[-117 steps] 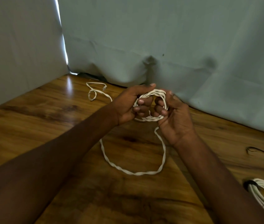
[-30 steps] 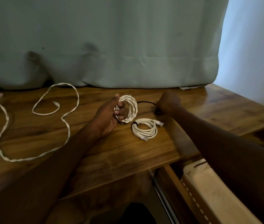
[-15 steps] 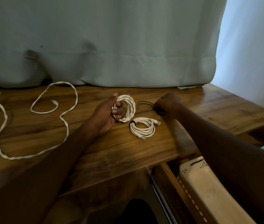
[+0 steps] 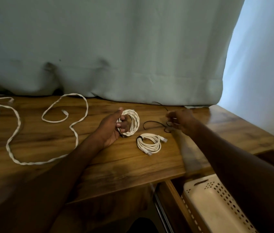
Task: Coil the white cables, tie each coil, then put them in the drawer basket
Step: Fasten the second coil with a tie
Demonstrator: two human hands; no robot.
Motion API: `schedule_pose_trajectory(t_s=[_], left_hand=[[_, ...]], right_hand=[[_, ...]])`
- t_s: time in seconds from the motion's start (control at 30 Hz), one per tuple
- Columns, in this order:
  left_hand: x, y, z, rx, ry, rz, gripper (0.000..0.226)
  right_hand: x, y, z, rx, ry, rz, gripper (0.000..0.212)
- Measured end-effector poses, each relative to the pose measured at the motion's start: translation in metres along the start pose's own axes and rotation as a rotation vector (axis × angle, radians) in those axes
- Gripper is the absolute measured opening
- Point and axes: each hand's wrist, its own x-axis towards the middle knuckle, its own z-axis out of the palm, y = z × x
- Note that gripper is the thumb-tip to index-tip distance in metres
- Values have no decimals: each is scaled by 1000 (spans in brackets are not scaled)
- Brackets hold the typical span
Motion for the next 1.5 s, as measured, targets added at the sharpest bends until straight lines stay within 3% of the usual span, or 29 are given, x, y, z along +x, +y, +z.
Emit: schedule_pose_trajectory(t_s=[0.07,0.17,0.33,0.4,0.53,0.57,0.63,0.77,1.03,1.17,1.37,1.43,1.5], left_hand=[[-5,4,-5,37,55,36,35],[-21,17,-18,111,124,101,39],[-68,85,-65,13,167,303,27],[-87,124,-91,7,210,373,29],[-100,166,-147,220,422,403,48],[-103,167,-160,221,460,407,49],[-108,169,-183,284,556,438,46],[-106,178,-197,408,697,517,38],[-101,181,-205,316,627,636,33],[-99,176,-208,299,642,697,32],[-104,183,-207,238,705,698,34],[-106,182,-204,223,712,700,33],[-106,179,-199,334,695,707,27]], right_hand=[[-20,-15,7,123,-31,-40,11],[-56,-39,38,300,-261,-107,14],[-122,-55,125,289,-610,-171,26],[-144,-55,171,314,-677,-173,26],[-180,-53,270,387,-694,-130,9],[-186,-51,292,425,-707,-96,14],[-193,-44,333,412,-684,-64,20],[-189,-35,380,250,-529,-158,12],[-162,-27,378,402,-433,-377,18],[-166,-26,379,520,-302,-663,16],[-161,-17,383,217,-132,-1209,19],[-162,-13,384,45,-147,-1257,19],[-162,-10,391,6,-226,-1119,18]])
